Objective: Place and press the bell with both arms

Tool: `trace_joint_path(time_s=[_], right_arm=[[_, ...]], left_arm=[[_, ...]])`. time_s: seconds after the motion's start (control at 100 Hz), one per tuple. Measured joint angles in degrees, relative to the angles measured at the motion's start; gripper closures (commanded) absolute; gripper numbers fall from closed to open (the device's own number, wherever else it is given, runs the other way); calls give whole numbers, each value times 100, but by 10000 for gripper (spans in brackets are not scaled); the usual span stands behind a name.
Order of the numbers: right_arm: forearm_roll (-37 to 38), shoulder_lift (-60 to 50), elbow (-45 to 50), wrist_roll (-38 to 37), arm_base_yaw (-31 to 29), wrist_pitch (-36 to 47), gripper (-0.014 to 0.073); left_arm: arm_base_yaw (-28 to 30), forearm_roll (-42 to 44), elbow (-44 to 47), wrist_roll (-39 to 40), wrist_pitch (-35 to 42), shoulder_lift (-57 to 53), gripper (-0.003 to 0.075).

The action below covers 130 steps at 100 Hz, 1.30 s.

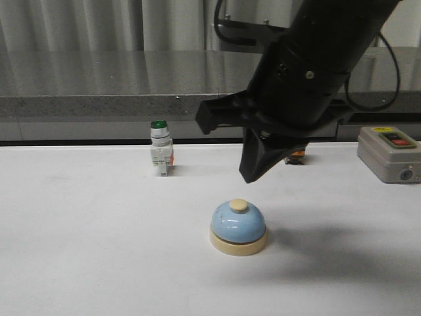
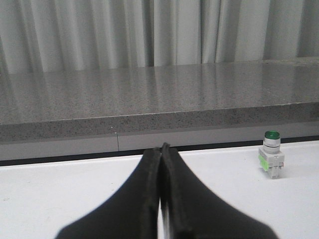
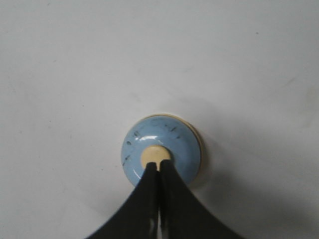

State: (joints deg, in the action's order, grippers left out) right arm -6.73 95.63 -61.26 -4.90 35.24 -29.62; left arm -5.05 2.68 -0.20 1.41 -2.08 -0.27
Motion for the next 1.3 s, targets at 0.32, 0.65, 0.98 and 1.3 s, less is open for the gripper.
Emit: trace_joint_path(time_s=[0.32,0.65,0.98,1.3], right_arm=[[-11,119,-55,0,130,129,657],[-11,119,-55,0,130,173,657],[-20,128,-55,10,130,190,657],[-20,580,-81,21,130,64,657]], left_arm=[[0,0,0,0,0,0,741],[0,0,0,0,0,0,741],[0,0,0,0,0,0,741],[0,0,0,0,0,0,741]])
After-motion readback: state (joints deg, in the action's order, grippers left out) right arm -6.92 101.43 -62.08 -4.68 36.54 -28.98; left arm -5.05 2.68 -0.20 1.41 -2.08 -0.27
